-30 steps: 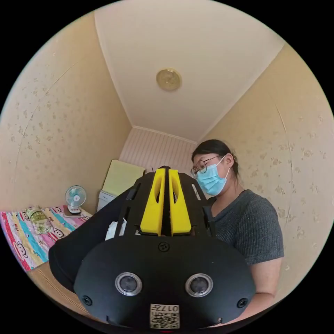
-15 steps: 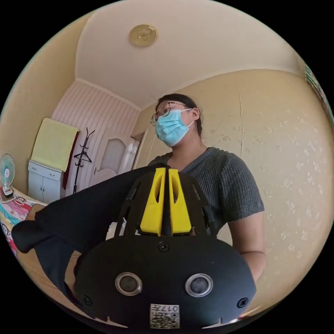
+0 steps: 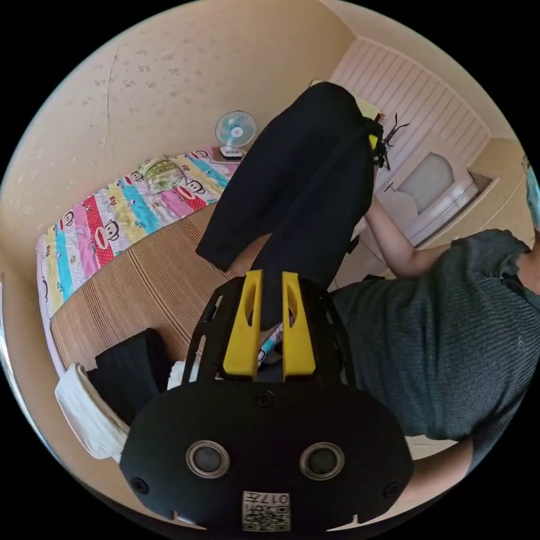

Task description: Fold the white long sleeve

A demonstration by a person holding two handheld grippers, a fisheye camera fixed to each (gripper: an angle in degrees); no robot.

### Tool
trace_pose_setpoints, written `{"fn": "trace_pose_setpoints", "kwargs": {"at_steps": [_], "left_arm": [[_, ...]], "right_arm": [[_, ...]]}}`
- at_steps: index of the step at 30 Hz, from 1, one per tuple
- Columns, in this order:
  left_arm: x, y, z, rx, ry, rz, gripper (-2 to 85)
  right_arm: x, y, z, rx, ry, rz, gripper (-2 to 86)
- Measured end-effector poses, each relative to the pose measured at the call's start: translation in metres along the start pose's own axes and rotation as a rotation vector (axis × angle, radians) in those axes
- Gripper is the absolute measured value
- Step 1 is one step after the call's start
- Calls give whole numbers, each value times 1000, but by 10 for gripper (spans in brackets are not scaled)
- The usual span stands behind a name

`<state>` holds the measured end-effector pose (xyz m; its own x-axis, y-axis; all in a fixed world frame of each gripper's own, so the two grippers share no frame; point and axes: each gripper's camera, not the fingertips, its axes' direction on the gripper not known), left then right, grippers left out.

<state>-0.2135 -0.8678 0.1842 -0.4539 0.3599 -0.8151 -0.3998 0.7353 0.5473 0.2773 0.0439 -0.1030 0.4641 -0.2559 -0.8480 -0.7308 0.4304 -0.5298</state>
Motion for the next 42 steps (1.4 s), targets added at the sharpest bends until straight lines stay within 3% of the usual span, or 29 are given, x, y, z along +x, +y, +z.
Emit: {"fn": "trace_pose_setpoints", "kwargs": {"at_steps": [3,7,11,14,16,19,24,27,30,36,39,42], "left_arm": [[-5,-24,-16,221,168,-15,158],[-14,-66,-7,300,252,-53,225],[-36,-109,46,150,472,-55,221],[-53,-118,98,-22,501,-107,111],[-57,-114,118,-48,538,-89,76],[-57,-102,116,28,556,-12,55],[-50,-73,63,345,600,154,28],[-44,-68,47,450,612,195,17],[-41,-67,30,536,629,215,12],[-30,-69,23,549,541,197,8],[-38,-65,24,572,578,160,9],[-50,-54,13,619,606,123,9]], "right_arm": [[-10,4,62,-159,-82,-63,65],[-6,31,148,-363,-175,-68,28],[9,60,212,-548,-168,-24,18],[19,78,238,-655,-119,9,22],[26,87,242,-673,-96,37,30],[43,99,219,-566,-40,143,59],[72,129,143,-245,-9,374,110],[81,146,105,-62,-63,436,129],[91,161,76,167,-246,447,213],[139,175,129,72,-63,771,224],[169,201,158,111,25,981,129],[188,207,162,221,-116,987,117]]}}
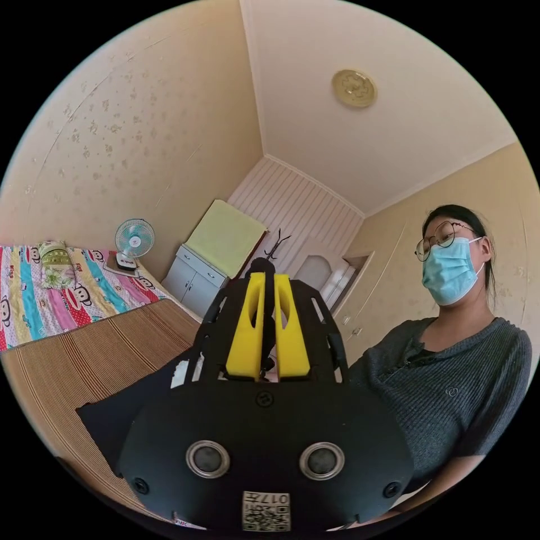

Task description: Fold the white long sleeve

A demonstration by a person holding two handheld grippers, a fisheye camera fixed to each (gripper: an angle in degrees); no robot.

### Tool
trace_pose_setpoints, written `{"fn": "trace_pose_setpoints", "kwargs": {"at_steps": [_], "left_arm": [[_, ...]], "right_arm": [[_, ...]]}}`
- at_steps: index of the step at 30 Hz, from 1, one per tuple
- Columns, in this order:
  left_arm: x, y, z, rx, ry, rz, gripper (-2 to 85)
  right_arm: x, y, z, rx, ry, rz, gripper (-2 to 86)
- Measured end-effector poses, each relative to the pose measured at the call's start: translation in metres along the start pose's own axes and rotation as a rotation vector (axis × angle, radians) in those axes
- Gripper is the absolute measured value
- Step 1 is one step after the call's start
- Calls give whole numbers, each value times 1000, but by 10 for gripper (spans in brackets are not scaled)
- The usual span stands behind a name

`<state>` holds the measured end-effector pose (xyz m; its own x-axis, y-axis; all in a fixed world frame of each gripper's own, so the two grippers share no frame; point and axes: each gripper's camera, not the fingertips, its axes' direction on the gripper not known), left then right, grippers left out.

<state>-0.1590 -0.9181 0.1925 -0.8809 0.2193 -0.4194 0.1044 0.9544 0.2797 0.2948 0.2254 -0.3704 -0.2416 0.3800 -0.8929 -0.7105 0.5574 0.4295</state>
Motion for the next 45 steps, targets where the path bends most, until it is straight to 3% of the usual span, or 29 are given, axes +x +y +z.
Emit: {"fn": "trace_pose_setpoints", "kwargs": {"at_steps": [4,7,10,12,16,19,24,29,35,45], "left_arm": [[14,-5,-34,45,-28,34,6],[36,-13,-54,81,-44,92,5],[59,-24,-67,143,0,146,4],[75,-33,-72,169,32,176,3],[89,-40,-73,167,74,206,3],[93,-39,-76,143,107,197,4],[99,-33,-109,146,92,197,6],[112,-29,-167,249,8,211,7],[157,-33,-229,428,-169,283,7],[242,-49,-243,664,-312,497,7]], "right_arm": [[-45,-34,-3,-73,135,-140,116],[-95,-50,-12,-5,308,-300,143],[-99,-56,-9,26,380,-300,173],[-81,-55,0,54,284,-274,161],[-42,-72,30,130,-113,-271,94],[-51,-100,44,102,-98,-266,54],[-151,-118,37,101,144,-497,35],[-294,-107,11,222,332,-794,29],[-416,-76,3,277,413,-1068,27],[-518,-29,-5,360,459,-1243,24]]}}
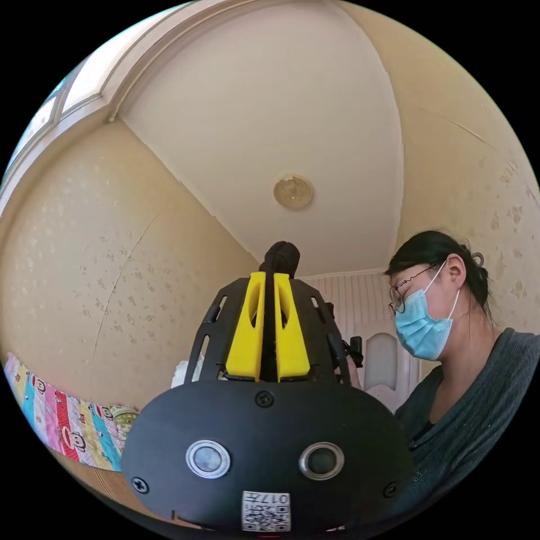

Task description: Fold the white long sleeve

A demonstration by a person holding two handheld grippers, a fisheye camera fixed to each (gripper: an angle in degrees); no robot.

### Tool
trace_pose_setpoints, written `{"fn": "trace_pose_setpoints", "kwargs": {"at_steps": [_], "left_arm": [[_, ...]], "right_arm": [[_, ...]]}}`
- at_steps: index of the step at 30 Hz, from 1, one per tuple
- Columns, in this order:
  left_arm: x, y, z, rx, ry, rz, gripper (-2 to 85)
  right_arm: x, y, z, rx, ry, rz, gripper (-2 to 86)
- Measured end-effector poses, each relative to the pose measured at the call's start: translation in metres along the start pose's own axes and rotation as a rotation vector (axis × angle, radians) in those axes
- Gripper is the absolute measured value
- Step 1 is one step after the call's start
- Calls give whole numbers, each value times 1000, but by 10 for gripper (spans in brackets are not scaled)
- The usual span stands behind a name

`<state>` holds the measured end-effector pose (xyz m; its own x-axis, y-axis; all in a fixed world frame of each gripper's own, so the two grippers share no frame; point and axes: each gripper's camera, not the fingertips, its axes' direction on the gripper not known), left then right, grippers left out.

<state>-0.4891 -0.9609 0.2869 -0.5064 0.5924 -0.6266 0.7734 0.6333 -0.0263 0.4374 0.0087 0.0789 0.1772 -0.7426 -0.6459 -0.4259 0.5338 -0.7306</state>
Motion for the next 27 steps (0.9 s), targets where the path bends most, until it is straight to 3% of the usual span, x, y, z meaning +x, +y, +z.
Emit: {"fn": "trace_pose_setpoints", "kwargs": {"at_steps": [6,10,15,18,20,22,25,27], "left_arm": [[-8,16,24,-2,-50,12,8],[-63,42,61,-64,-149,-73,10],[-257,116,161,-270,-200,-454,17],[-383,177,235,-467,-329,-455,32],[-456,227,262,-566,-268,-494,39],[-514,283,254,-592,-257,-682,40],[-545,369,198,-658,-353,-830,40],[-536,440,138,-840,-487,-892,42]], "right_arm": [[16,3,-15,8,78,16,23],[95,19,16,-99,160,150,23],[260,66,102,-359,452,353,23],[388,128,167,-501,586,515,22],[455,195,198,-613,686,566,16],[479,249,201,-719,789,674,11],[472,342,189,-888,703,767,6],[446,402,173,-1002,633,803,5]]}}
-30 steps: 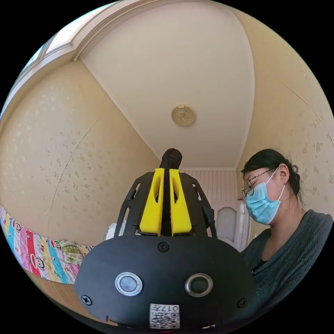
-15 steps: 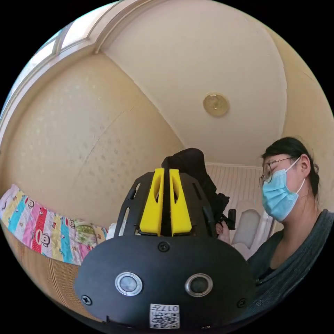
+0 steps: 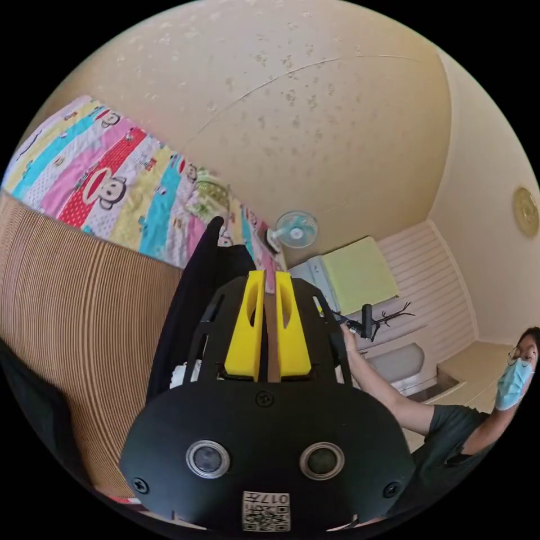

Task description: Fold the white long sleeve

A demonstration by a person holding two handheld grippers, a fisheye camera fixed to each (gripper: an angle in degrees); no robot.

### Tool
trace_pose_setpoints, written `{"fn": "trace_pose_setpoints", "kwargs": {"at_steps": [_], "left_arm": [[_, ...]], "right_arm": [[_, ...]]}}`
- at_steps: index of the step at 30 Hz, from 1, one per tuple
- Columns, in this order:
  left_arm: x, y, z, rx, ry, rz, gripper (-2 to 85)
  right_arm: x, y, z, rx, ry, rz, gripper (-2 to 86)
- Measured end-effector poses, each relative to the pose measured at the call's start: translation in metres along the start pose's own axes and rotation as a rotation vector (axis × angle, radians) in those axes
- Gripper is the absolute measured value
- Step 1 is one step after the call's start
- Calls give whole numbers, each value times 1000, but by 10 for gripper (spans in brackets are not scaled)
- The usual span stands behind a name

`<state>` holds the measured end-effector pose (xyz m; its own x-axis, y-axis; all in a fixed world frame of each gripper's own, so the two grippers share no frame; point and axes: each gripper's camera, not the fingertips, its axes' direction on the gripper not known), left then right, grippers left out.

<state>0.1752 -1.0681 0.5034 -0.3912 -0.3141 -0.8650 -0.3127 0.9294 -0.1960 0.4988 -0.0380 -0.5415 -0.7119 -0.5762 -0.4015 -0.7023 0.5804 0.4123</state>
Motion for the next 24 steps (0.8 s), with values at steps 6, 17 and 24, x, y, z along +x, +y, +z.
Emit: {"fn": "trace_pose_setpoints", "kwargs": {"at_steps": [6,17,24], "left_arm": [[-151,192,33,-435,-406,-264,67],[-144,366,59,-841,-731,126,44],[-121,455,-34,-811,-300,-88,14]], "right_arm": [[55,196,104,-444,-19,102,5],[23,378,54,-518,-322,361,5],[15,444,-25,-520,-295,477,4]]}}
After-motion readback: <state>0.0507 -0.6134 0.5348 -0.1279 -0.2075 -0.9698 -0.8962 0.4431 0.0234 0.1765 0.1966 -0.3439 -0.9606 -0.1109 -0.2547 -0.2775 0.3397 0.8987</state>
